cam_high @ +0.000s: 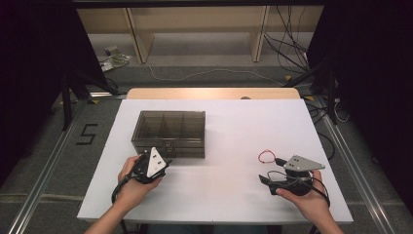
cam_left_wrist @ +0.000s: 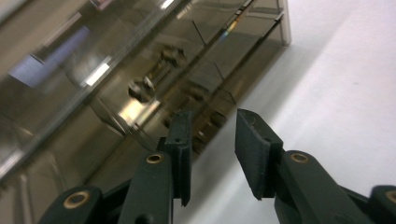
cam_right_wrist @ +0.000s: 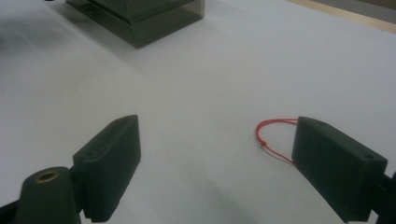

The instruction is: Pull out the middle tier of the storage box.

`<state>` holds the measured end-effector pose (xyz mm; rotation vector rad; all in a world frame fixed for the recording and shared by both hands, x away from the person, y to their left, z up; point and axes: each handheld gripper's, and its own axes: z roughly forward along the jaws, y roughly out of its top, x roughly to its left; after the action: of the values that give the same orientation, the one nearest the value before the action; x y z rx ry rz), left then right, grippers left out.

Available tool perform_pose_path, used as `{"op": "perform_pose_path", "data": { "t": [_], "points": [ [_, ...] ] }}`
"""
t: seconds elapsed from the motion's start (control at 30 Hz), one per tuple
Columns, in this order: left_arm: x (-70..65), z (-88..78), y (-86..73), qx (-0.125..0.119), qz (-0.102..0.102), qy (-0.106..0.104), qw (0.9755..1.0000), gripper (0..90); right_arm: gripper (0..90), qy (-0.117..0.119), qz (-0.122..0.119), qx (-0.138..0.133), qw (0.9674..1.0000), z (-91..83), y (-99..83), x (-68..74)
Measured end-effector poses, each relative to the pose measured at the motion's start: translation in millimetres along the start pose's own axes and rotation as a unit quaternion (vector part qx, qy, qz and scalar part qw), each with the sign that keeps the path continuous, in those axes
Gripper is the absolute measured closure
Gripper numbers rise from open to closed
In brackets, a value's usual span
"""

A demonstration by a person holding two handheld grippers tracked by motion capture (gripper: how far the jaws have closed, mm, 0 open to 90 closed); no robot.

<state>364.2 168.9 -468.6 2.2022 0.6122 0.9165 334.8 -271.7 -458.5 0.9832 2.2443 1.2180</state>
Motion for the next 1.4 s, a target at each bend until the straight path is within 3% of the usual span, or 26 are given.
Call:
{"op": "perform_pose_path", "data": {
  "t": [0.1,0.13,0.2,0.23,0.27,0.33,0.4,0.43,0.47,0.6,0.67,0.87,1.0,1.1,1.27,1.33,1.4],
  "points": [
    [-3.6,6.0,1.7,0.008,0.039,0.017,0.9991,67.0,16.1,-0.003,0.005,-0.003,1.0,-0.6,-0.3,-0.6],
    [-3.6,6.0,1.7,0.008,0.039,0.017,0.9991,66.7,16.1,-0.003,0.004,-0.003,1.0,-0.5,-0.3,-0.9],
    [-5.7,8.4,2.4,0.013,0.064,0.026,0.9975,66.6,16.1,-0.003,0.005,-0.003,1.0,-0.6,-0.2,-0.9],
    [-7.3,9.6,3.8,0.018,0.085,0.038,0.9955,66.4,16.1,-0.002,0.004,-0.003,1.0,-0.5,-0.1,-0.8],
    [-7.3,9.6,3.8,0.018,0.085,0.038,0.9955,66.3,16.1,-0.002,0.004,-0.003,1.0,-0.5,-0.1,-0.8],
    [-9.2,10.7,5.1,0.023,0.105,0.049,0.993,66.3,16.1,-0.002,0.004,-0.004,1.0,-0.2,-0.1,-0.6],
    [-11.1,12.4,6.0,0.032,0.129,0.055,0.9896,66.7,16.1,-0.002,0.004,-0.003,1.0,0.0,-0.1,-0.7],
    [-13.1,14.0,6.8,0.038,0.155,0.061,0.9854,66.0,16.1,-0.003,0.004,-0.003,1.0,0.1,-0.2,-0.8],
    [-13.1,14.0,6.8,0.038,0.155,0.061,0.9854,65.6,16.1,-0.004,0.004,-0.002,1.0,-0.1,-0.2,-0.8],
    [-17.3,17.4,8.5,0.042,0.187,0.075,0.9786,65.5,16.0,-0.004,0.005,-0.002,1.0,-0.2,-0.3,-1.1],
    [-19.2,19.0,9.9,0.051,0.219,0.087,0.9706,65.8,16.1,-0.004,0.005,-0.002,1.0,-0.2,-0.2,-1.2],
    [-26.5,24.0,13.1,0.066,0.271,0.104,0.9547,69.8,16.1,-0.003,0.005,-0.001,1.0,-0.5,-0.2,-1.1],
    [-28.6,26.3,13.9,0.073,0.289,0.114,0.9477,72.6,16.0,-0.003,0.005,-0.001,1.0,-0.4,-0.3,-1.3],
    [-29.1,28.1,13.2,0.078,0.293,0.119,0.9455,74.2,16.1,-0.002,0.005,-0.002,1.0,-0.6,-0.2,-1.0],
    [-31.2,30.2,13.1,0.083,0.308,0.127,0.9393,76.3,16.1,-0.003,0.006,-0.002,1.0,-0.5,-0.2,-1.3],
    [-32.6,31.1,13.0,0.085,0.319,0.134,0.9345,77.2,16.1,-0.003,0.004,-0.002,1.0,-0.5,-0.2,-1.3],
    [-34.6,31.9,13.2,0.091,0.324,0.138,0.9315,77.8,16.1,-0.003,0.005,-0.003,1.0,-0.6,-0.1,-1.0]
  ]
}}
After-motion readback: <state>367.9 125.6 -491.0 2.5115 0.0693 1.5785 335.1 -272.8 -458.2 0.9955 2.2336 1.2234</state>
